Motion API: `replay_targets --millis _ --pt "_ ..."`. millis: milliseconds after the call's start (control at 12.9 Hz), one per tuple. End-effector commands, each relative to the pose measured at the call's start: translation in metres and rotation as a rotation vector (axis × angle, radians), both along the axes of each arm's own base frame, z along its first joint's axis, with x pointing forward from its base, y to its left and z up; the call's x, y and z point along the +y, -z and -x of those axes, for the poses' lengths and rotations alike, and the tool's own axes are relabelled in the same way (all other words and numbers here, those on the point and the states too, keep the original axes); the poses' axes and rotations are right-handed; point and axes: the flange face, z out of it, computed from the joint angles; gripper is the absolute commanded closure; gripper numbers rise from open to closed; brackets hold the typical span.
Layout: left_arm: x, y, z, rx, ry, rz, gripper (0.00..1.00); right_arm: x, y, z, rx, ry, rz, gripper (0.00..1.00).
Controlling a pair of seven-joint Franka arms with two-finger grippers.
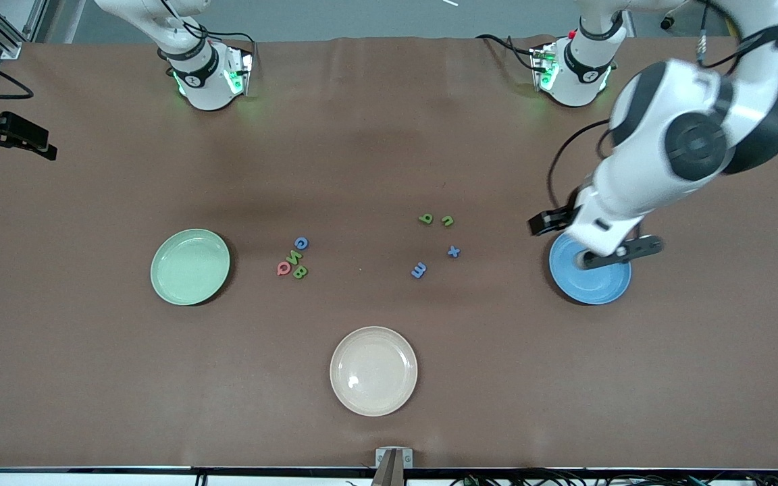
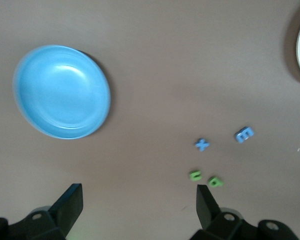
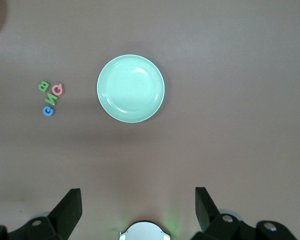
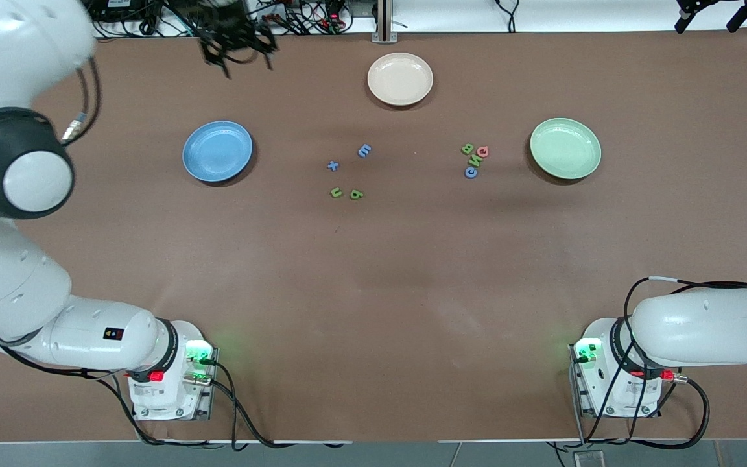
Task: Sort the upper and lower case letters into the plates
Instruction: 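Move the left gripper over the blue letter m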
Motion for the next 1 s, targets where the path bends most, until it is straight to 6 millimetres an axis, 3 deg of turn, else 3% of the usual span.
replay_targets --millis 0,77,232,386,618,772,927 --pt "-0.053 0.052 -0.005 -0.032 -0.088 -0.025 0.00 0.005 -0.002 0.006 -0.002 -0.003 -0.001 0.00" --pt "-0.072 0.072 -0.004 -0.038 -0.145 -0.037 0.00 0.005 -0.002 0.007 0.001 -0.003 -0.001 0.00" --pt "-0.092 0.108 -0.014 -0.048 -0.280 0.003 0.00 0.005 -0.001 0.007 0.001 -0.002 -0.001 0.00" --pt "-0.129 0.130 -0.010 -0.070 -0.456 0.025 0.00 0.002 -0.010 0.005 -0.022 0.003 0.001 0.00" --pt "-0.161 0.151 0.007 -0.051 -0.503 0.003 0.00 0.000 -0.014 0.001 -0.031 0.006 0.003 0.00" --pt "-0.180 0.170 0.017 -0.043 -0.514 -0.019 0.00 -0.003 0.002 -0.014 -0.028 -0.002 0.022 0.00" --pt "-0.190 0.189 0.021 -0.072 -0.540 -0.038 0.00 -0.022 0.033 -0.040 -0.039 0.032 0.013 0.00"
